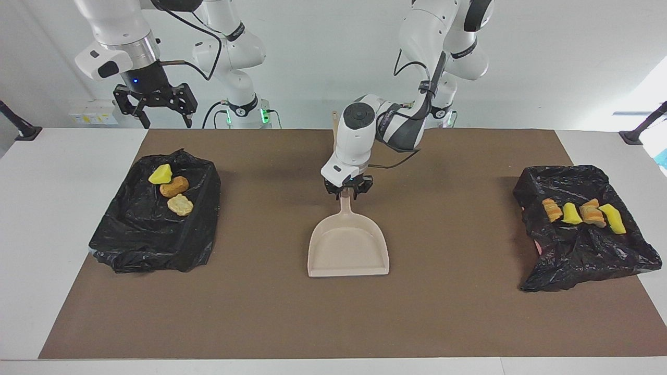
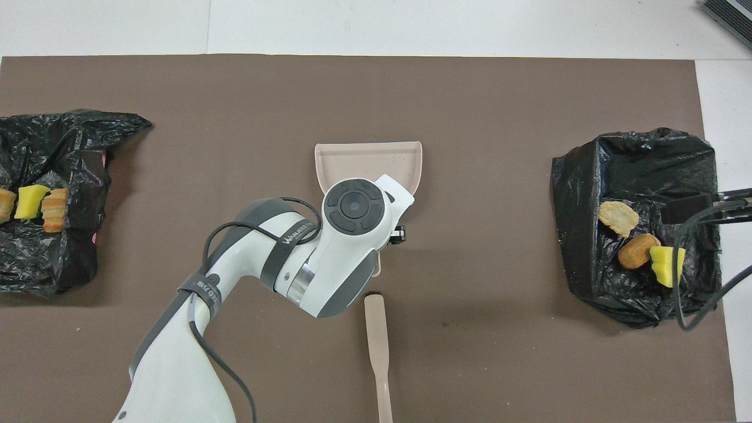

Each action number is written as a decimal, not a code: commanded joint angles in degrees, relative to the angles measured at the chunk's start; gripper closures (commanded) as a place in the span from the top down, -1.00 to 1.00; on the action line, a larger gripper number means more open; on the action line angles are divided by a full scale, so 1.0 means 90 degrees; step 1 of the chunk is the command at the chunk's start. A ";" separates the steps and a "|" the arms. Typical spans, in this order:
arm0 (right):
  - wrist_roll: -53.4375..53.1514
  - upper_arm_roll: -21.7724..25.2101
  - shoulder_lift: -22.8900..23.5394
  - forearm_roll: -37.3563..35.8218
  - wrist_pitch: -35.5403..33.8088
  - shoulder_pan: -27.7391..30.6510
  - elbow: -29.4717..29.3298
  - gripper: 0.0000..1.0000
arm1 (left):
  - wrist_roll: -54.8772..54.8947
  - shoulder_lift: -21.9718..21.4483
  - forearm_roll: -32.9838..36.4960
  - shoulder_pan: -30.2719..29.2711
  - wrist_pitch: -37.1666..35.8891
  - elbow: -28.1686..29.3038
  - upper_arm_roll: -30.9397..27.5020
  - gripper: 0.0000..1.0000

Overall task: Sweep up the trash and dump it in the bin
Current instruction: 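Set down the dustpan and withdraw the left gripper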

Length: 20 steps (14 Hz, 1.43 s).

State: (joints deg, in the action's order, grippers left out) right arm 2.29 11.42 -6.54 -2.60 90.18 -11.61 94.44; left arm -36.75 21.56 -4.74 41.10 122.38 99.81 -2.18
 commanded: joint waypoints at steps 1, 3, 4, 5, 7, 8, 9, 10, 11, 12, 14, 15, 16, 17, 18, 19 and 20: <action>0.0156 -0.0019 -0.0035 0.0054 -0.0127 0.0050 -0.0044 1.00 | 0.0109 -0.0296 0.0068 -0.0542 -0.0276 -0.0055 -0.0012 1.00; 0.0311 -0.0009 -0.0112 0.0054 -0.0292 0.0050 -0.0044 1.00 | 0.0119 -0.0472 0.0068 -0.0942 -0.0403 -0.0064 -0.0012 1.00; 0.0322 -0.0009 -0.0113 0.0054 -0.0390 0.0060 -0.0044 1.00 | 0.0128 -0.0511 0.0068 -0.1128 -0.0501 -0.0074 -0.0012 1.00; 0.0332 -0.0009 -0.0113 0.0054 -0.0391 0.0079 -0.0044 1.00 | 0.0274 -0.0627 0.0068 -0.1303 -0.0618 -0.0065 -0.0022 1.00; 0.0322 0.0000 -0.0113 0.0064 -0.0391 0.0080 -0.0044 1.00 | 0.1450 -0.0793 0.0068 -0.1820 -0.0901 -0.0084 -0.0012 1.00; 0.0312 0.0000 -0.0113 0.0064 -0.0391 0.0080 -0.0044 1.00 | 0.2008 -0.0872 0.0068 -0.2084 -0.1028 -0.0094 -0.0022 1.00; 0.0264 -0.0009 -0.0113 0.0064 -0.0371 0.0080 -0.0025 1.00 | 0.2419 -0.0940 0.0068 -0.2299 -0.1164 -0.0094 -0.0012 1.00; 0.0234 -0.0009 -0.0113 0.0064 -0.0342 0.0080 -0.0025 1.00 | 0.2820 -0.1047 0.0068 -0.2533 -0.1320 -0.0084 -0.0022 1.00; 0.0234 -0.0009 -0.0113 0.0064 -0.0332 0.0080 -0.0025 1.00 | 0.3230 -0.1155 0.0068 -0.2758 -0.1409 -0.0084 -0.0012 1.00; 0.0234 0.0000 -0.0113 0.0074 -0.0351 0.0089 -0.0034 1.00 | 0.3572 -0.1243 0.0068 -0.2983 -0.1516 -0.0094 -0.0022 1.00; 0.0224 0.0000 -0.0113 -0.0052 -0.0303 0.0080 -0.0035 1.00 | 0.4110 -0.1419 0.0068 -0.3393 -0.1712 -0.0104 -0.0022 1.00; 0.0215 -0.0019 -0.0113 -0.0053 -0.0274 0.0089 -0.0025 1.00 | 0.4384 -0.1487 0.0068 -0.3579 -0.1819 -0.0123 -0.0022 1.00; 0.0195 -0.0019 -0.0113 -0.0053 -0.0264 0.0089 -0.0025 1.00 | 0.4618 -0.1555 0.0068 -0.3755 -0.1888 -0.0123 -0.0022 1.00; 0.0195 -0.0019 -0.0113 -0.0053 -0.0273 0.0080 -0.0025 1.00 | 0.4775 -0.1653 0.0068 -0.3892 -0.1985 -0.0114 -0.0022 1.00; 0.0195 -0.0019 -0.0113 -0.0034 -0.0273 0.0080 -0.0025 1.00 | 0.4806 -0.1731 0.0078 -0.4009 -0.2083 -0.0113 -0.0041 1.00; 0.0195 -0.0019 -0.0113 -0.0034 -0.0273 0.0080 -0.0025 1.00 | 0.4855 -0.1800 0.0078 -0.4165 -0.2151 -0.0113 -0.0070 1.00; 0.0195 -0.0019 -0.0113 -0.0034 -0.0273 0.0080 -0.0025 1.00 | 0.5097 -0.1810 0.0088 -0.4389 -0.2220 -0.0123 -0.0119 1.00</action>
State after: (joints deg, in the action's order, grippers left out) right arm 3.06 11.62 -7.24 -2.61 87.82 -11.54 94.41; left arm 6.42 6.50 -4.57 4.41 104.34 98.56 -3.23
